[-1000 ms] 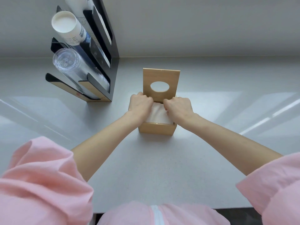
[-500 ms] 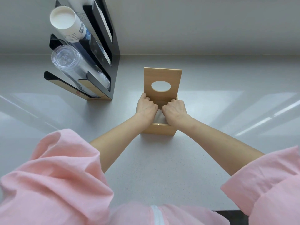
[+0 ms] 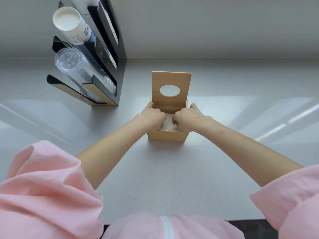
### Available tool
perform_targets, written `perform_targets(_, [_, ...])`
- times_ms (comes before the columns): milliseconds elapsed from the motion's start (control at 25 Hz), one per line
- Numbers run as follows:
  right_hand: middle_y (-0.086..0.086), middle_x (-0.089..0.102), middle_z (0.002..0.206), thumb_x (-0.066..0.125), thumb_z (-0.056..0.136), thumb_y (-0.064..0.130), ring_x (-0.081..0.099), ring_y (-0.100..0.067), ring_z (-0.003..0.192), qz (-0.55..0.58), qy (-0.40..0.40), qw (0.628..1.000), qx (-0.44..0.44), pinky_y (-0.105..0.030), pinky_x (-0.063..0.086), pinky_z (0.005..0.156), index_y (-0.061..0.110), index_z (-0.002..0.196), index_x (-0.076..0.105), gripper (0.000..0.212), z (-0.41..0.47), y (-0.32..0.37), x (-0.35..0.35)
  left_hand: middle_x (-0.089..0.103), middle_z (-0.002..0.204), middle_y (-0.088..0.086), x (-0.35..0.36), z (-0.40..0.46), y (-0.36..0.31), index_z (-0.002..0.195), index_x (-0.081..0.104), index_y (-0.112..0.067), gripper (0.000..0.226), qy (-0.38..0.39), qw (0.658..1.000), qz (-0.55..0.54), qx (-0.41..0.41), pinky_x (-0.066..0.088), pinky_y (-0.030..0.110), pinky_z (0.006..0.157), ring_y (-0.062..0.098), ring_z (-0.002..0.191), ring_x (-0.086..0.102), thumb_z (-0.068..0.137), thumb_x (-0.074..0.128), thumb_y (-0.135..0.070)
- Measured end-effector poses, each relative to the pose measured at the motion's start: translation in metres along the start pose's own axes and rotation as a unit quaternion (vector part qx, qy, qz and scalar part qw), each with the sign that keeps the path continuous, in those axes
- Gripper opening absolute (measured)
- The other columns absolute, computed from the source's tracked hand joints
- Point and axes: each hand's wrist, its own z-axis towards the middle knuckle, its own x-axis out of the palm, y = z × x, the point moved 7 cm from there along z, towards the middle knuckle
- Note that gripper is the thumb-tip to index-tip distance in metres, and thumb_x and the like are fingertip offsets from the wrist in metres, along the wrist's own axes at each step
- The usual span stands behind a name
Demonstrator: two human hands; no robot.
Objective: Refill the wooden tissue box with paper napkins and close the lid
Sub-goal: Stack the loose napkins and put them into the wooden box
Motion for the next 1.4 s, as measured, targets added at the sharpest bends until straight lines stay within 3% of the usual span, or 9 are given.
perform_targets(120, [-0.006, 0.064, 0.114, 0.036, 0.089, 0.005, 0.054, -0.024, 0.097, -0.028, 0.079, 0.996, -0.001, -0.036, 0.028, 0.098, 0.018, 0.122, 0.058, 0.042, 0.007, 0.001, 0.014, 0.066, 0.107, 0.006, 0.013, 0.006, 0.001, 0.114, 0.061, -0.013, 0.039, 0.09, 0.996, 0.018, 0.016, 0.006, 0.041, 0.115, 0.025, 0.106, 0.055, 0.09, 0.032, -0.005])
perform_targets(240, [-0.007, 0.062, 0.119, 0.035, 0.087, 0.002, 0.054, -0.024, 0.107, -0.024, 0.101, 0.995, 0.0, -0.035, 0.029, 0.098, 0.017, 0.125, 0.057, 0.046, 0.011, 0.0, 0.015, 0.058, 0.093, 0.006, 0.009, 0.003, -0.001, 0.114, 0.061, -0.012, 0.04, 0.107, 0.994, 0.017, 0.024, 0.003, 0.042, 0.115, 0.025, 0.099, 0.05, 0.092, 0.028, -0.005])
perform_targets(480, [-0.003, 0.06, 0.125, 0.033, 0.093, 0.011, 0.048, -0.019, 0.123, 0.092, -0.041, 0.995, -0.011, -0.038, 0.02, 0.109, 0.023, 0.129, 0.053, 0.042, -0.006, -0.001, 0.01, 0.067, 0.114, 0.007, -0.008, -0.027, 0.003, 0.128, 0.053, -0.019, 0.039, -0.083, 0.989, -0.118, 0.007, 0.009, 0.036, 0.116, 0.023, 0.115, 0.055, 0.095, 0.032, -0.016])
perform_targets(680, [0.001, 0.047, 0.142, 0.036, 0.096, 0.017, 0.03, -0.014, 0.139, 0.196, -0.151, 0.969, 0.004, -0.04, 0.014, 0.115, 0.019, 0.134, 0.046, 0.039, -0.049, -0.004, 0.011, 0.042, 0.146, 0.003, -0.007, -0.071, 0.0, 0.136, 0.043, -0.016, 0.041, -0.187, 0.961, -0.193, -0.067, 0.012, 0.036, 0.114, 0.016, 0.138, 0.032, 0.097, 0.035, -0.026])
perform_targets(840, [0.002, 0.038, 0.148, 0.04, 0.096, 0.023, 0.026, -0.014, 0.141, 0.227, -0.176, 0.958, 0.0, -0.04, 0.016, 0.116, 0.021, 0.141, 0.035, 0.046, -0.081, -0.005, 0.022, 0.03, 0.153, 0.002, -0.001, -0.106, -0.017, 0.141, 0.036, -0.015, 0.047, -0.273, 0.926, -0.23, -0.126, 0.011, 0.036, 0.115, 0.016, 0.143, 0.022, 0.095, 0.04, -0.028])
perform_targets(960, [-0.001, 0.02, 0.156, 0.043, 0.095, 0.028, 0.017, -0.016, 0.144, 0.219, -0.159, 0.963, -0.004, -0.04, 0.013, 0.118, 0.021, 0.147, 0.02, 0.056, -0.106, -0.004, 0.037, 0.028, 0.154, 0.006, 0.006, -0.128, -0.035, 0.142, 0.033, -0.013, 0.052, -0.28, 0.915, -0.241, -0.161, 0.013, 0.042, 0.115, 0.023, 0.143, 0.022, 0.094, 0.041, -0.03])
perform_targets(1080, [0.0, 0.01, 0.159, 0.043, 0.095, 0.031, 0.007, -0.017, 0.147, 0.206, -0.15, 0.967, -0.009, -0.041, 0.008, 0.118, 0.022, 0.148, 0.012, 0.062, -0.13, 0.0, 0.057, 0.03, 0.152, 0.012, 0.009, -0.149, -0.054, 0.142, 0.034, -0.01, 0.061, -0.29, 0.911, -0.212, -0.203, 0.019, 0.05, 0.112, 0.03, 0.141, 0.026, 0.089, 0.029, -0.04])
perform_targets(1240, [0.0, 0.006, 0.159, 0.042, 0.095, 0.034, 0.001, -0.018, 0.147, 0.201, -0.132, 0.971, -0.015, -0.043, 0.003, 0.118, 0.021, 0.148, 0.012, 0.063, -0.163, 0.003, 0.087, 0.007, 0.159, 0.008, 0.028, -0.172, -0.09, 0.148, 0.012, -0.017, 0.063, -0.225, 0.915, -0.227, -0.247, 0.001, 0.046, 0.116, 0.025, 0.146, 0.002, 0.095, 0.035, -0.039])
perform_targets(1400, [0.001, 0.006, 0.159, 0.042, 0.095, 0.036, -0.001, -0.018, 0.147, 0.198, -0.115, 0.973, -0.036, -0.044, 0.0, 0.118, 0.021, 0.148, 0.013, 0.062, -0.194, 0.01, 0.112, 0.001, 0.159, 0.007, 0.043, -0.194, -0.128, 0.149, 0.008, -0.018, 0.064, -0.199, 0.909, -0.236, -0.279, -0.003, 0.046, 0.117, 0.025, 0.146, -0.003, 0.095, 0.032, -0.042])
